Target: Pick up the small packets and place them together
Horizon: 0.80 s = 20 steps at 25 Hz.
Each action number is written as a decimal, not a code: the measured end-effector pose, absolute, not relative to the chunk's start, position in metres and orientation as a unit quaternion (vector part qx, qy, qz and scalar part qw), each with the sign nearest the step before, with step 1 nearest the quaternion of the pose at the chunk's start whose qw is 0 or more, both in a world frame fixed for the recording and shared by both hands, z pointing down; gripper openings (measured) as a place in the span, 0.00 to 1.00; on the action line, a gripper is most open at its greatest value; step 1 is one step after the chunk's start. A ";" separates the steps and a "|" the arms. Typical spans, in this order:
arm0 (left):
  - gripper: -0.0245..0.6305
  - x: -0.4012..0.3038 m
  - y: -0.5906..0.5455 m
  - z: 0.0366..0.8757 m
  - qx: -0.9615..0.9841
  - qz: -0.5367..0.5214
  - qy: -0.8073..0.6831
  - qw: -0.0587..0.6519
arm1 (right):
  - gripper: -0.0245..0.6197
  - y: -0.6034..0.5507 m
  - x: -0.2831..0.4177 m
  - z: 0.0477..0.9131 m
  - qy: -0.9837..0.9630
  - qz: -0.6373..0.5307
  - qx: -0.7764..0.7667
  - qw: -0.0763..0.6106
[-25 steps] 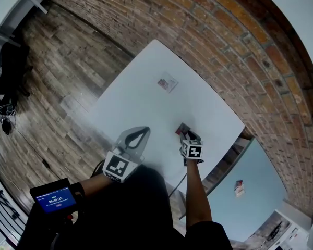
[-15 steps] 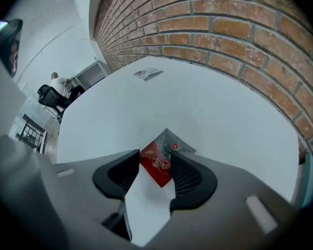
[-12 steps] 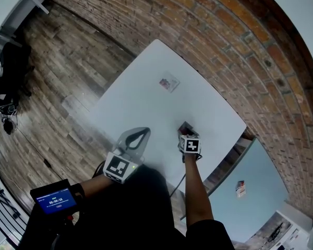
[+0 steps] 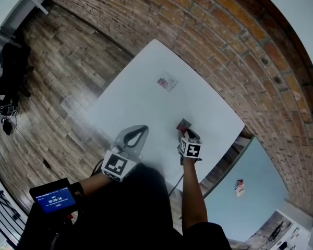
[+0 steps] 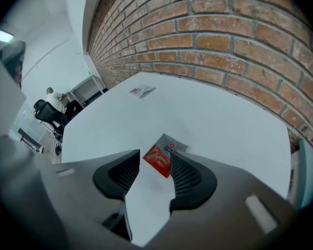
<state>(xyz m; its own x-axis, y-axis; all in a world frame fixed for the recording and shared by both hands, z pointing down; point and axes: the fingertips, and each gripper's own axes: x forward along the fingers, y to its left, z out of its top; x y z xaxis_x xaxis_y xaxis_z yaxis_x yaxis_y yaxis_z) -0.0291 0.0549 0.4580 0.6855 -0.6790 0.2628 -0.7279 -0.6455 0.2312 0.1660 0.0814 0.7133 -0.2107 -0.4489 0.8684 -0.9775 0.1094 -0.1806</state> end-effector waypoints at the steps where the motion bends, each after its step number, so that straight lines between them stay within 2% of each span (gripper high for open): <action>1: 0.04 -0.028 0.055 0.457 0.904 0.077 -0.390 0.159 | 0.32 0.085 0.164 0.706 -0.674 0.395 0.537 0.318; 5: 0.04 -0.021 0.058 0.457 0.906 0.084 -0.387 0.152 | 0.30 0.101 0.158 0.689 -0.689 0.374 0.542 0.304; 11: 0.04 -0.006 0.070 0.455 0.908 0.094 -0.383 0.139 | 0.31 0.092 0.163 0.716 -0.683 0.386 0.538 0.308; 20: 0.04 -0.008 0.084 0.464 0.898 0.109 -0.401 0.147 | 0.30 0.081 0.174 0.746 -0.661 0.403 0.532 0.343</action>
